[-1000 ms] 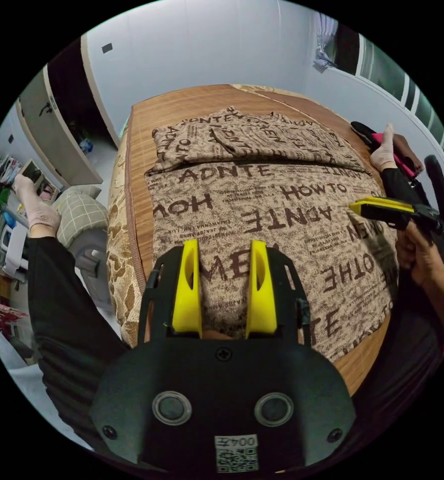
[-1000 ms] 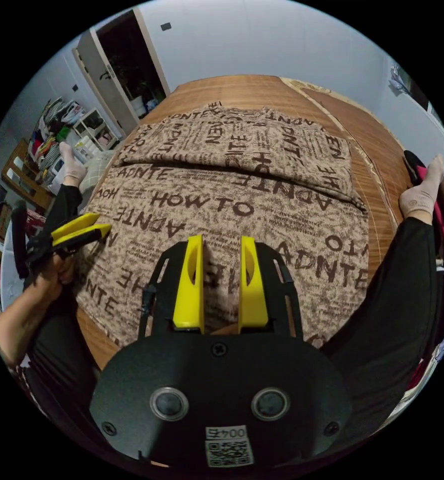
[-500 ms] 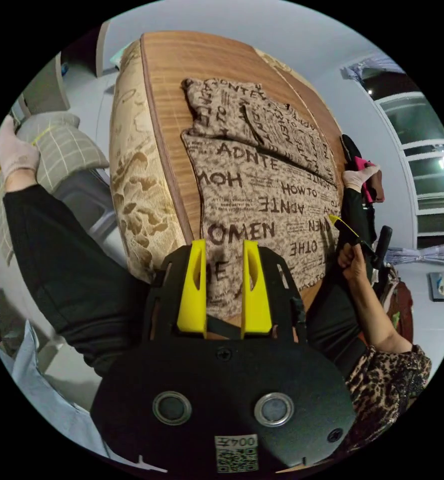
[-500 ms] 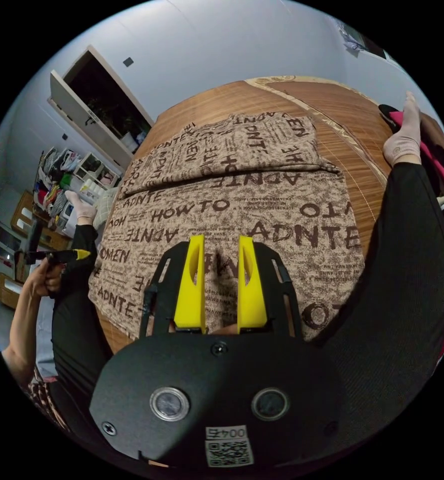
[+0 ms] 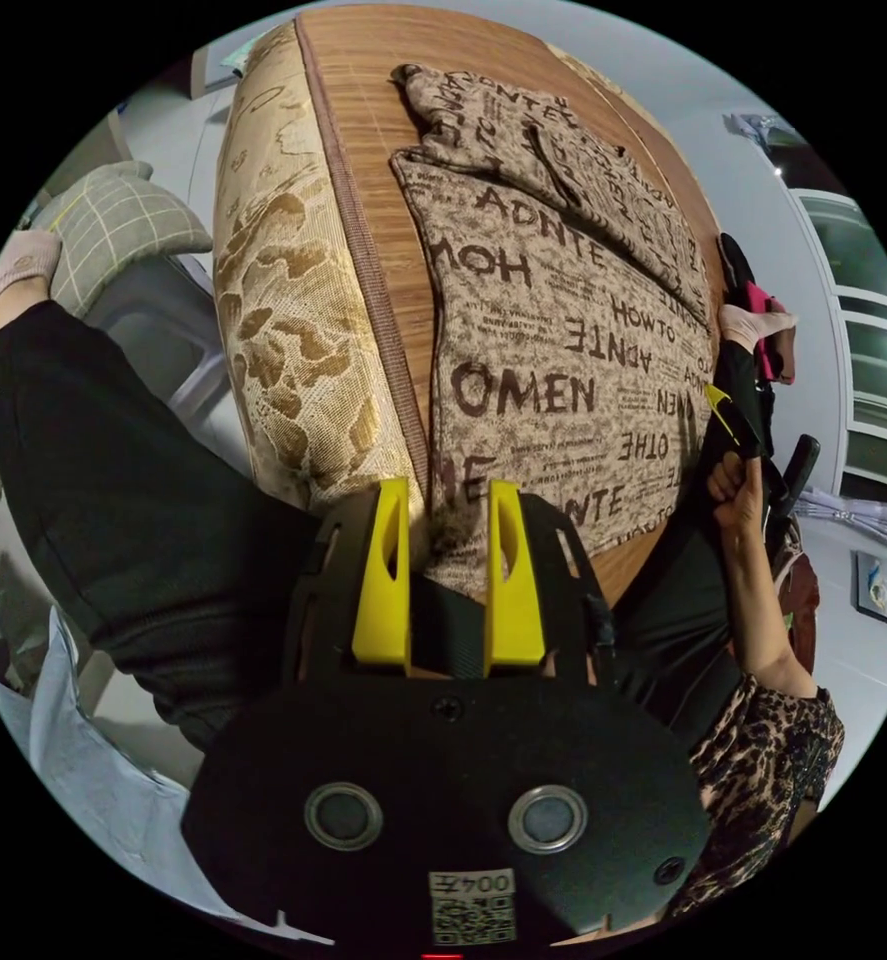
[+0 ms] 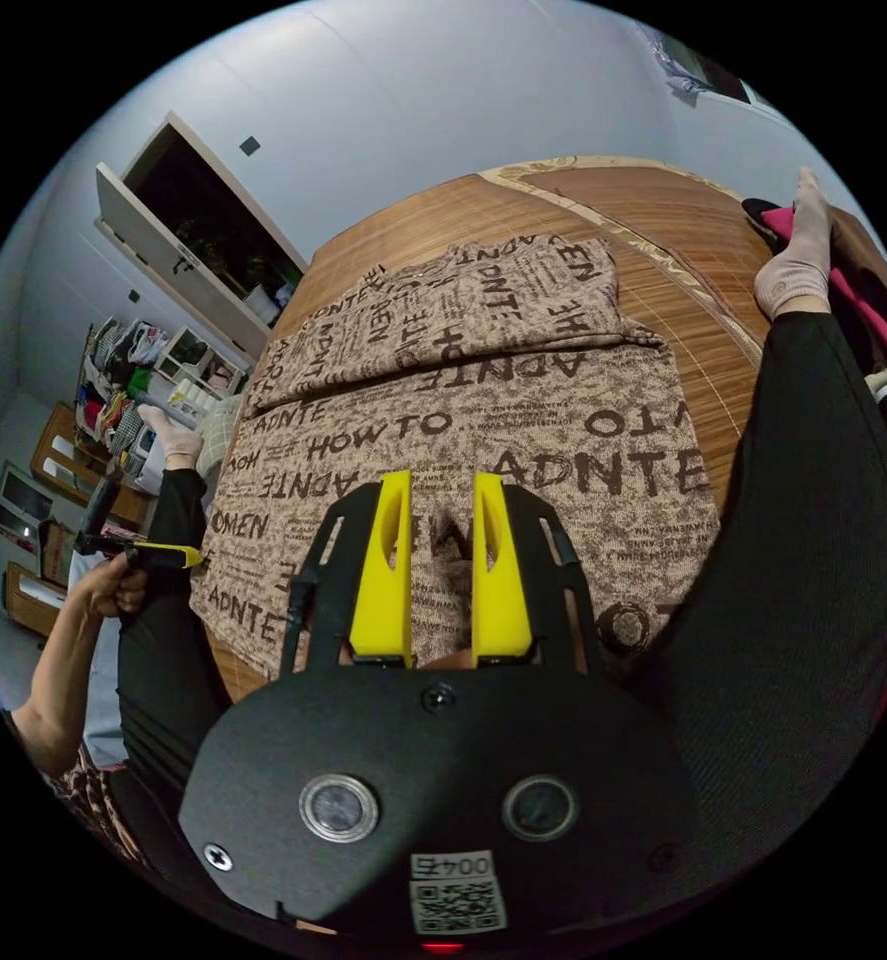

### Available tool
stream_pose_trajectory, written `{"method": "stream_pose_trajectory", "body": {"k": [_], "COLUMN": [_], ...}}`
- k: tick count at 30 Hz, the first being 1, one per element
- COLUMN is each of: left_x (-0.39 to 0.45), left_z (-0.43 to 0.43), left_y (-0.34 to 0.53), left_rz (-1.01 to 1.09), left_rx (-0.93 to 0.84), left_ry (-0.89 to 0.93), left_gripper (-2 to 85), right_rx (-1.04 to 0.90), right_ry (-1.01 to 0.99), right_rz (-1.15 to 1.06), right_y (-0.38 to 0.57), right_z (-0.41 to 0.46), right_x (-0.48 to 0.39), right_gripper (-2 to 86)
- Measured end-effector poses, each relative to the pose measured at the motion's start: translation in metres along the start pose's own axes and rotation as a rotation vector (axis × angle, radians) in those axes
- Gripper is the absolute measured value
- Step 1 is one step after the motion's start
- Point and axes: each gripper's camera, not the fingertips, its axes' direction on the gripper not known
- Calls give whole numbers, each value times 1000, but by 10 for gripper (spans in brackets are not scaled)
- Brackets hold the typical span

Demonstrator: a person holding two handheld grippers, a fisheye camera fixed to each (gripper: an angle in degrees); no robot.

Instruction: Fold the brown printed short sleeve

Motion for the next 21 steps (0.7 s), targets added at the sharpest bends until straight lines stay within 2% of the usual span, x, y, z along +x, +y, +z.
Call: {"method": "stream_pose_trajectory", "body": {"k": [16, 19, 21], "left_x": [33, 34, 32], "left_z": [-11, -15, -19], "left_y": [19, 22, 25], "left_rz": [131, 136, 129], "left_rx": [-134, -124, -107], "left_ry": [-49, -34, -4], "left_gripper": [98, 66, 42], "right_rx": [-18, -78, -200], "right_ry": [-14, -24, 4], "right_rz": [-10, -46, -77], "right_y": [-34, -54, -84], "right_z": [20, 17, 10], "right_x": [-47, -60, -65], "right_gripper": [61, 70, 84]}}
